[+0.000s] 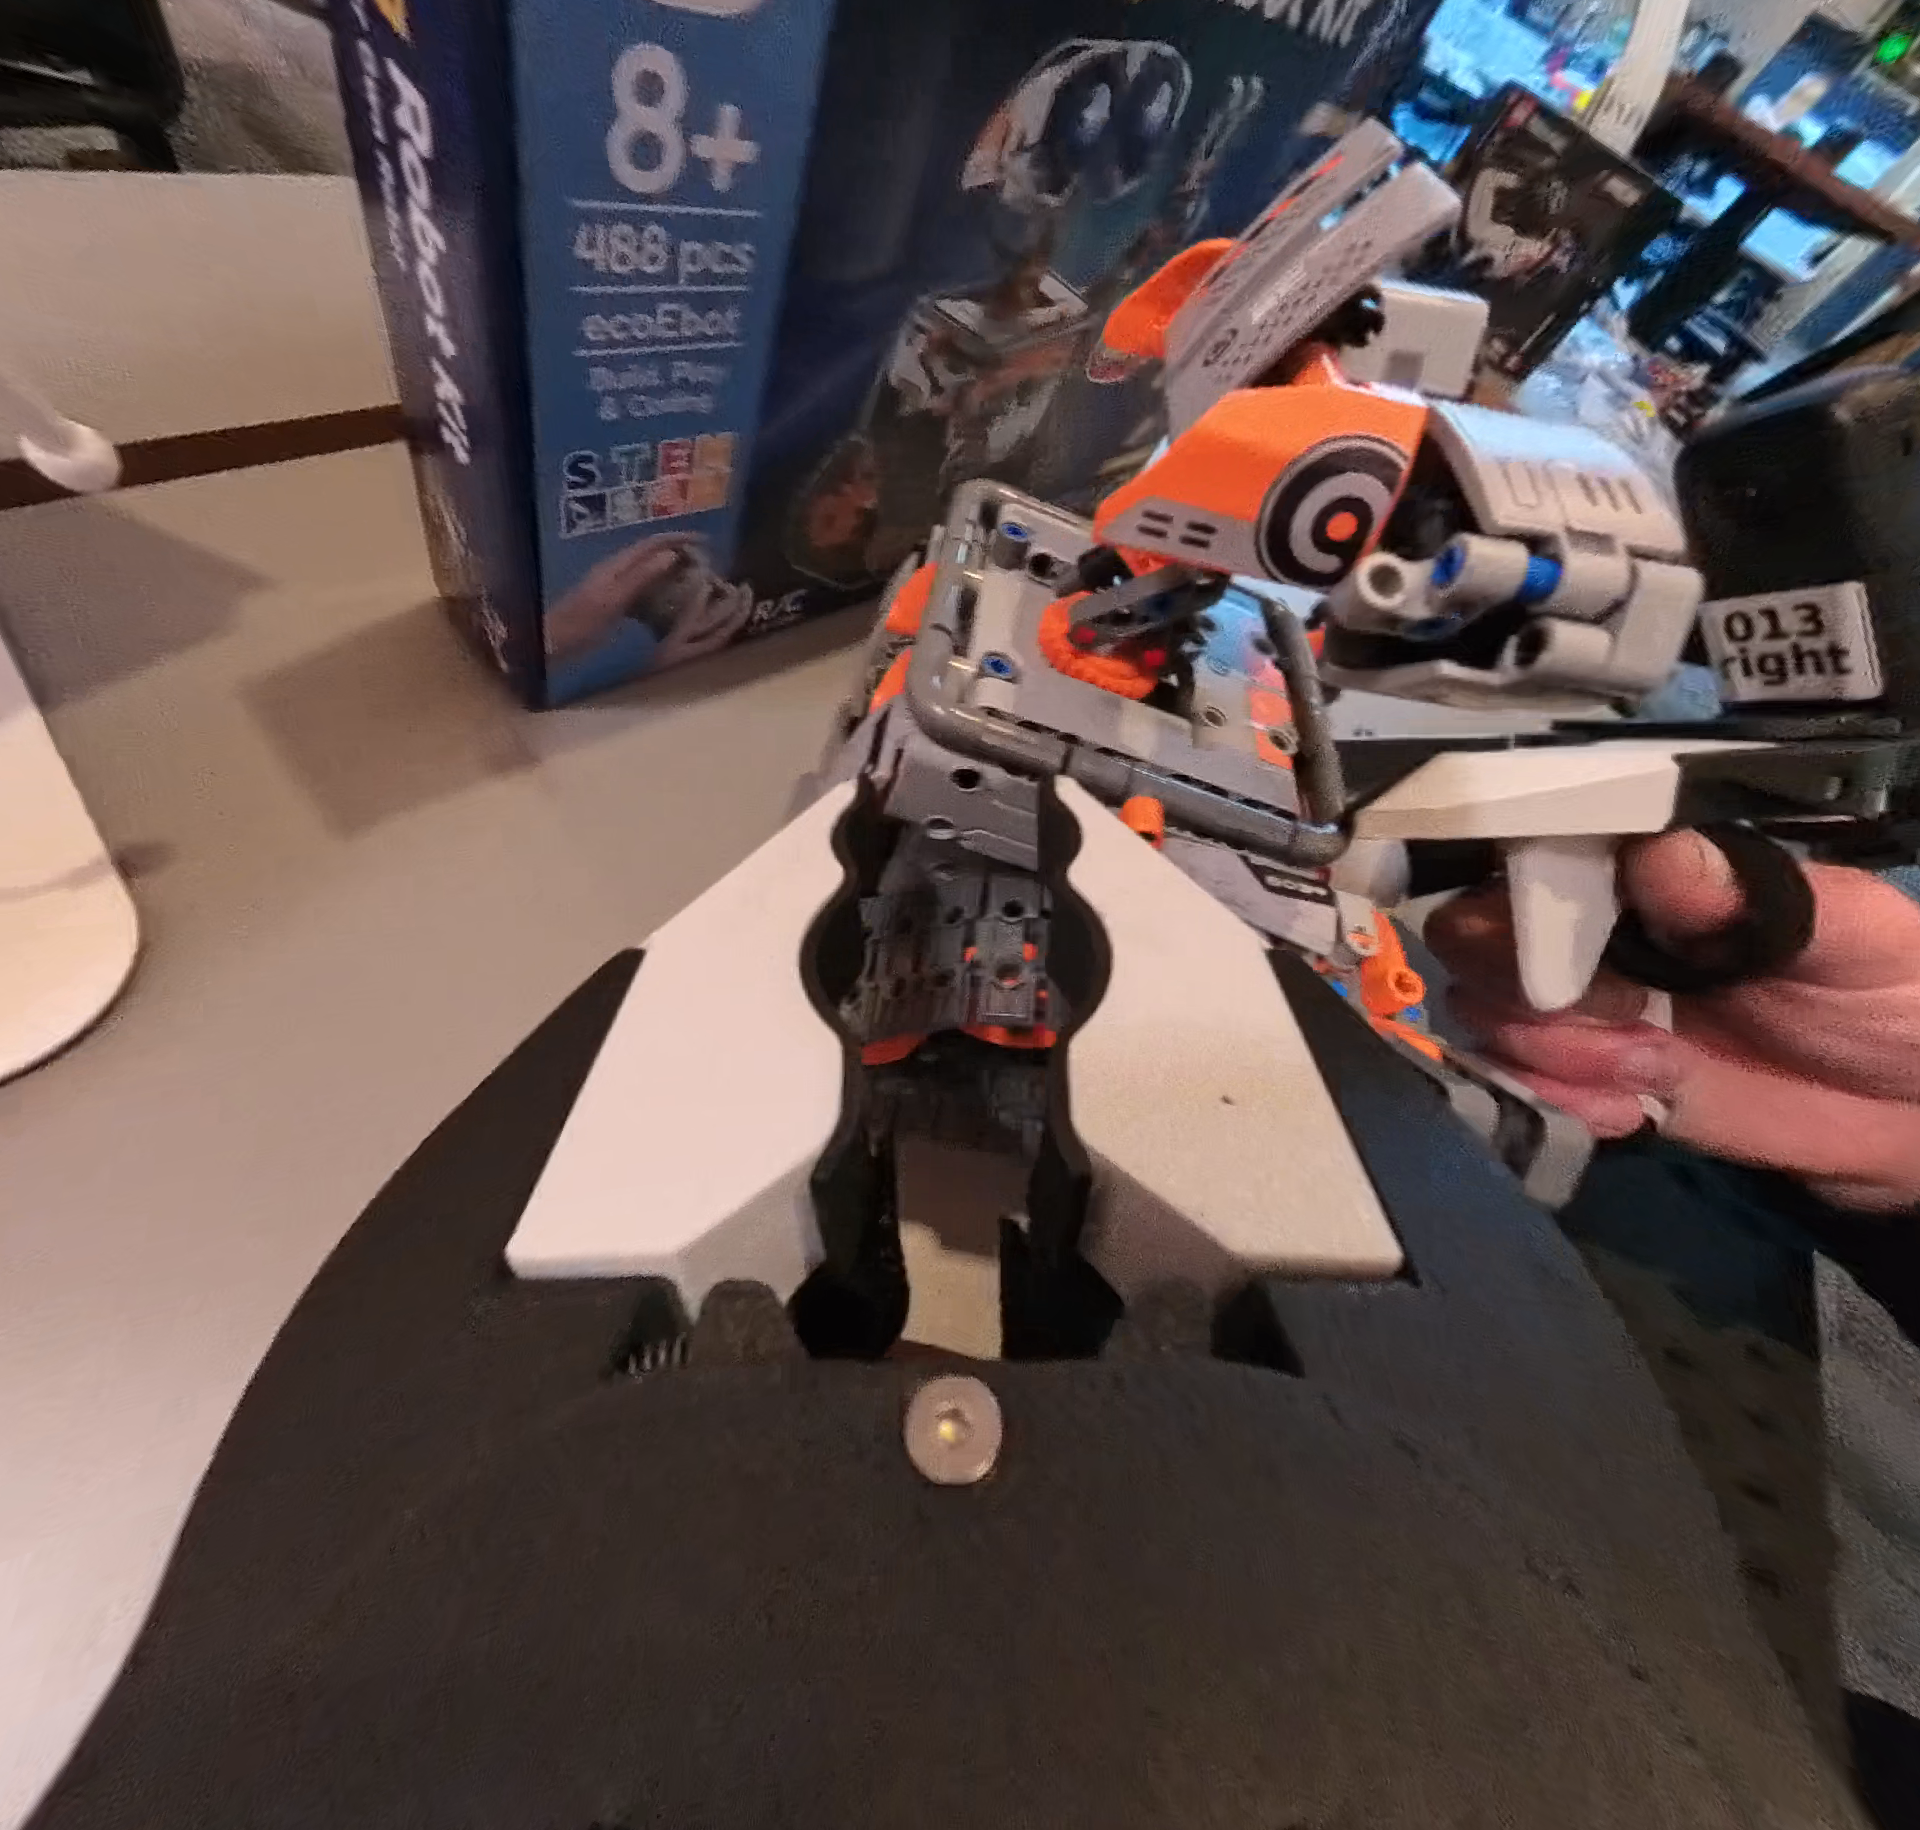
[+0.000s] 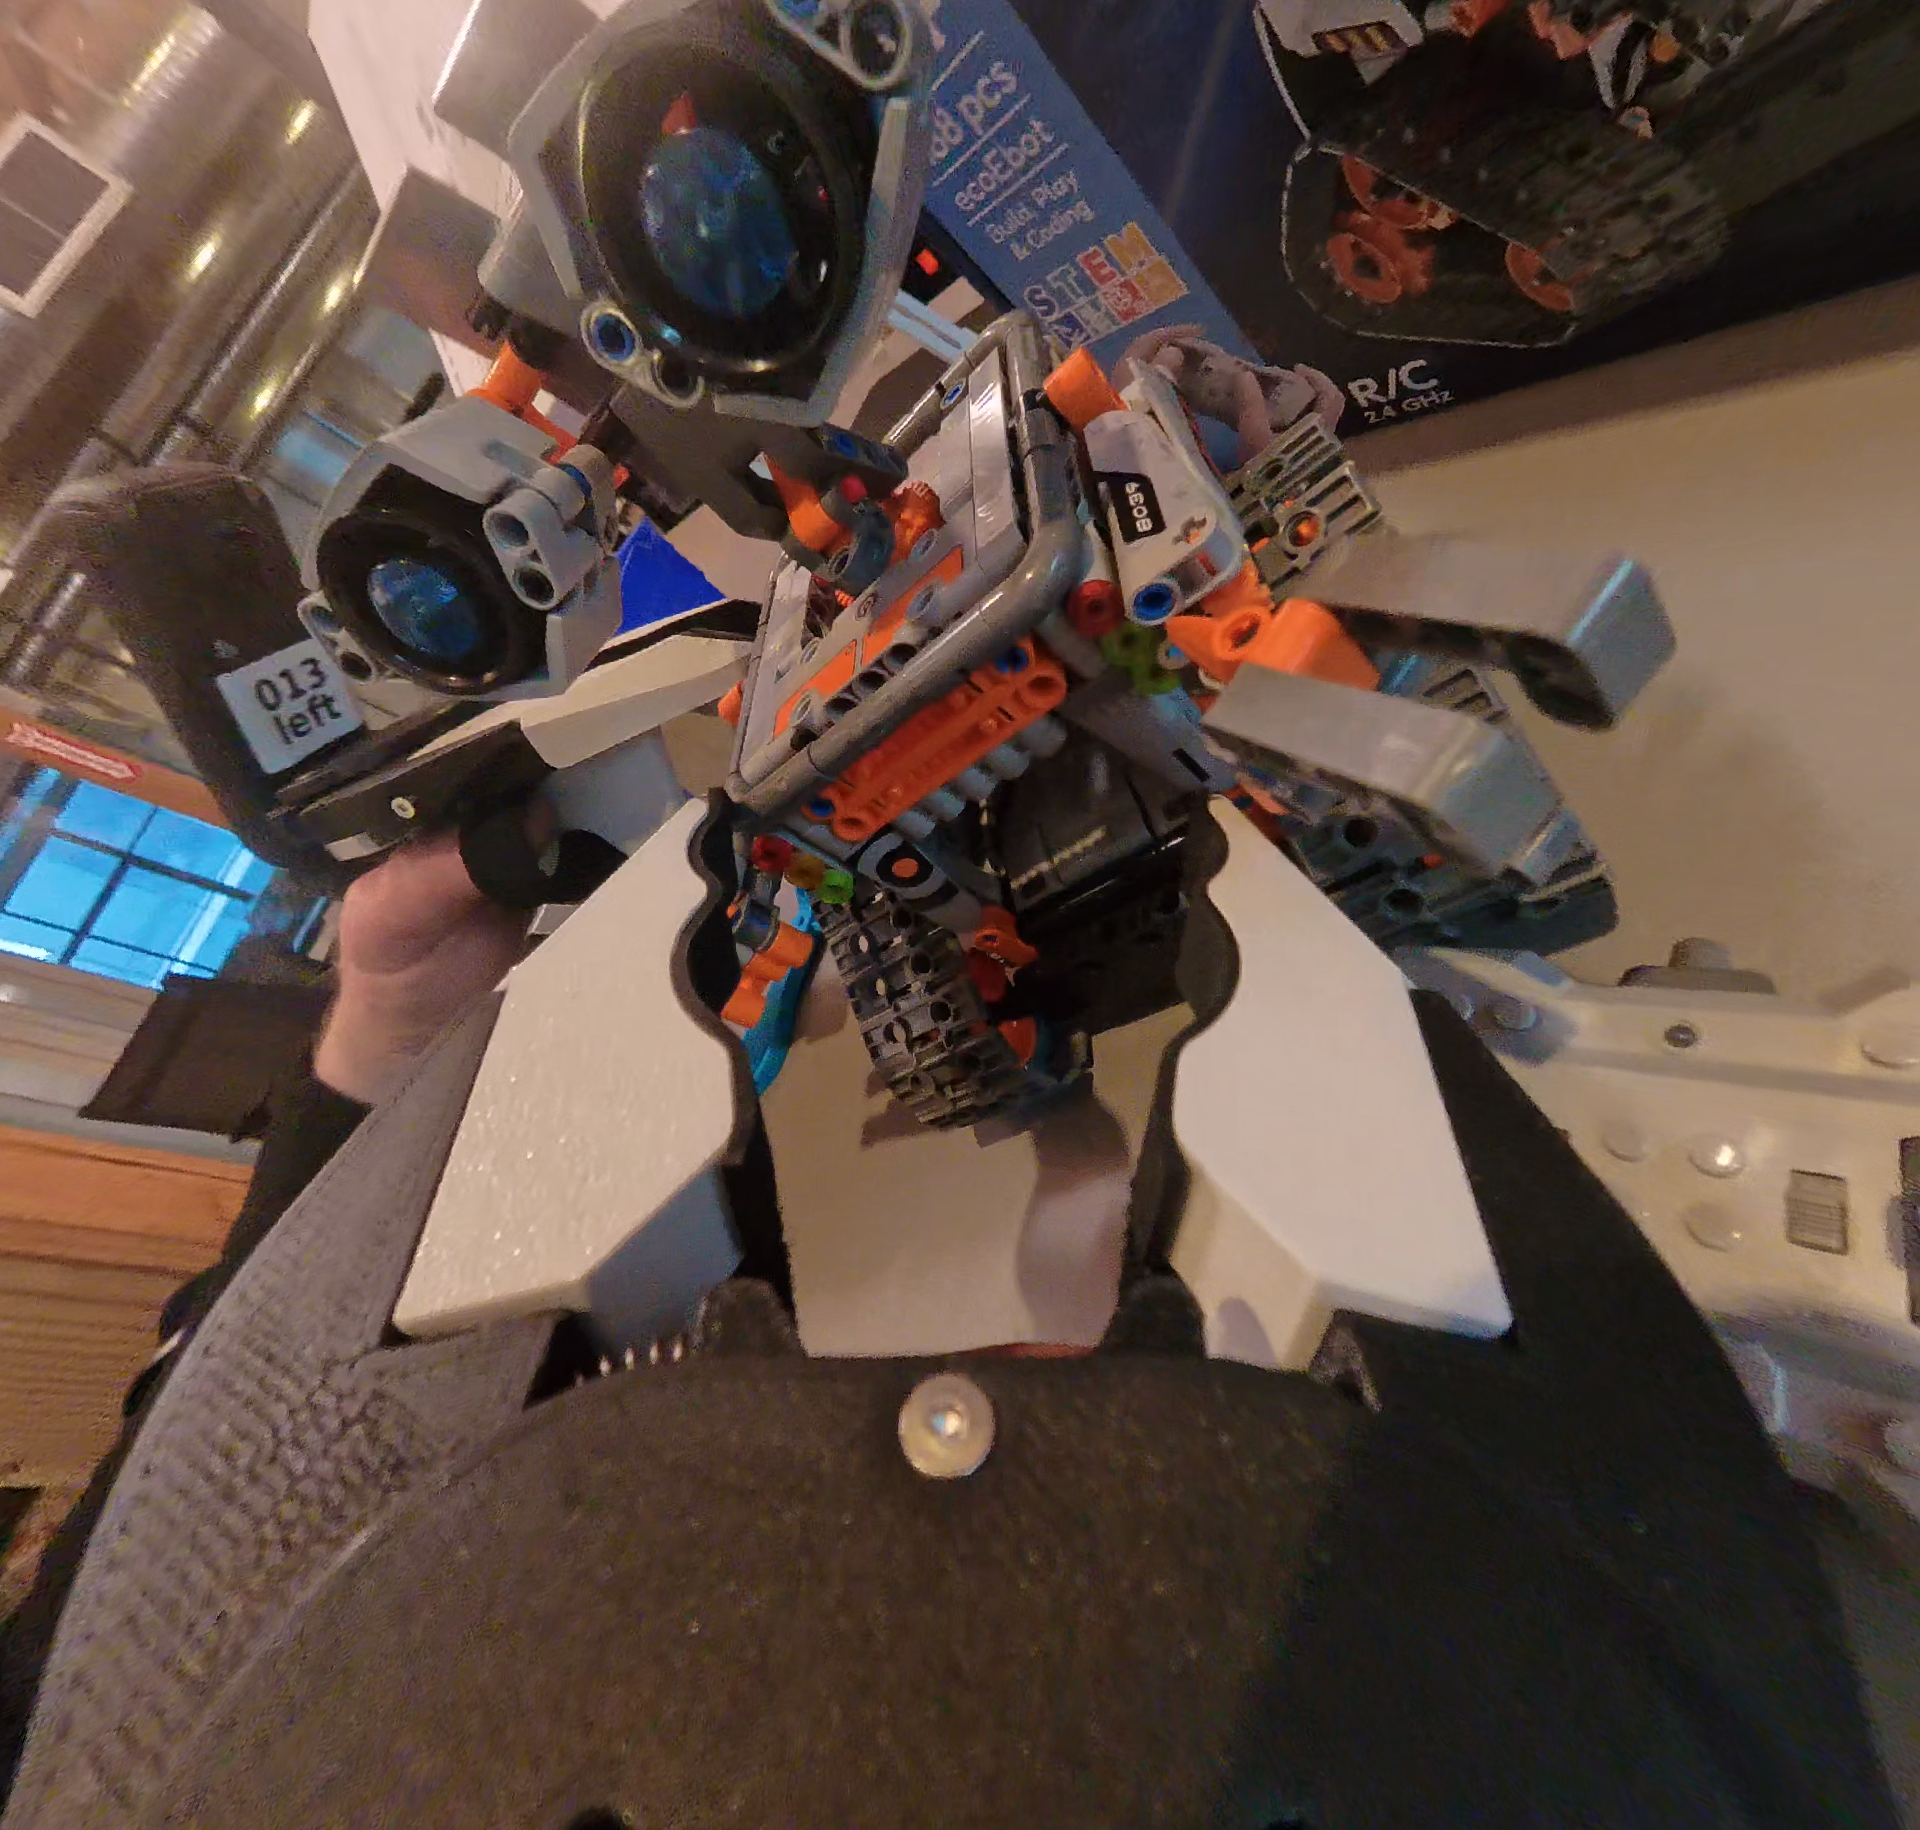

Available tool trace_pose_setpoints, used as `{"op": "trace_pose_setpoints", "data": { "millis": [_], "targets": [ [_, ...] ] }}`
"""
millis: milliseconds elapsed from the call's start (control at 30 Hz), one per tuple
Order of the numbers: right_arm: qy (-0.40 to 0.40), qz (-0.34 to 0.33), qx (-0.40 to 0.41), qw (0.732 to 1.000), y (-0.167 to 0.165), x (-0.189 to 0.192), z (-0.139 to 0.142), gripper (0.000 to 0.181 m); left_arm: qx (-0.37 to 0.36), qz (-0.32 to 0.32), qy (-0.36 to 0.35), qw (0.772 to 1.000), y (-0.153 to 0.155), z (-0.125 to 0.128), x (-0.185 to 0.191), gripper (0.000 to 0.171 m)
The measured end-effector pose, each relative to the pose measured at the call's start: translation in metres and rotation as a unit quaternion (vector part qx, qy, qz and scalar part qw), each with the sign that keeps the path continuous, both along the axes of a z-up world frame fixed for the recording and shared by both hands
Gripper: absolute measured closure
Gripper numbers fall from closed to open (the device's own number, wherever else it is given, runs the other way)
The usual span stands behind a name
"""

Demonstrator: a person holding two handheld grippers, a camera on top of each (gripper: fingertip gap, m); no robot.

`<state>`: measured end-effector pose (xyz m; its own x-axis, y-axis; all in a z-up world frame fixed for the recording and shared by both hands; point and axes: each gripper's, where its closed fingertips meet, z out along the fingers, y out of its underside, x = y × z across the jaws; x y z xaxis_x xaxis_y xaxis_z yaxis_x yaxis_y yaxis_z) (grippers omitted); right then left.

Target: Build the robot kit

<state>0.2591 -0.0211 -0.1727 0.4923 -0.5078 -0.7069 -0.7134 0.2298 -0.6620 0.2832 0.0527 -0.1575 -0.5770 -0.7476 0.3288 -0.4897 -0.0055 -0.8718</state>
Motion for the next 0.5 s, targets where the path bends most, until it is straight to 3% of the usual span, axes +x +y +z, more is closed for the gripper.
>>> {"op": "trace_pose_setpoints", "data": {
  "millis": [167,267,400,500],
  "targets": [
    [0.006,-0.009,0.017,1.0,0.001,0.009,0.0,0.1,-0.072,-0.024,-0.023,0.997,0.005,0.018,0.01,0.151],
    [0.005,-0.01,0.038,0.999,0.0,0.008,0.005,0.113,-0.116,-0.011,-0.039,0.992,0.015,0.035,0.021,0.151],
    [0.023,-0.006,0.065,0.998,0.004,0.01,0.003,0.111,-0.093,-0.046,0.001,0.995,-0.005,0.009,0.029,0.146],
    [0.022,0.0,0.078,0.997,0.006,0.012,0.005,0.118,-0.145,-0.073,0.022,0.987,-0.012,0.011,0.025,0.156]
  ]
}}
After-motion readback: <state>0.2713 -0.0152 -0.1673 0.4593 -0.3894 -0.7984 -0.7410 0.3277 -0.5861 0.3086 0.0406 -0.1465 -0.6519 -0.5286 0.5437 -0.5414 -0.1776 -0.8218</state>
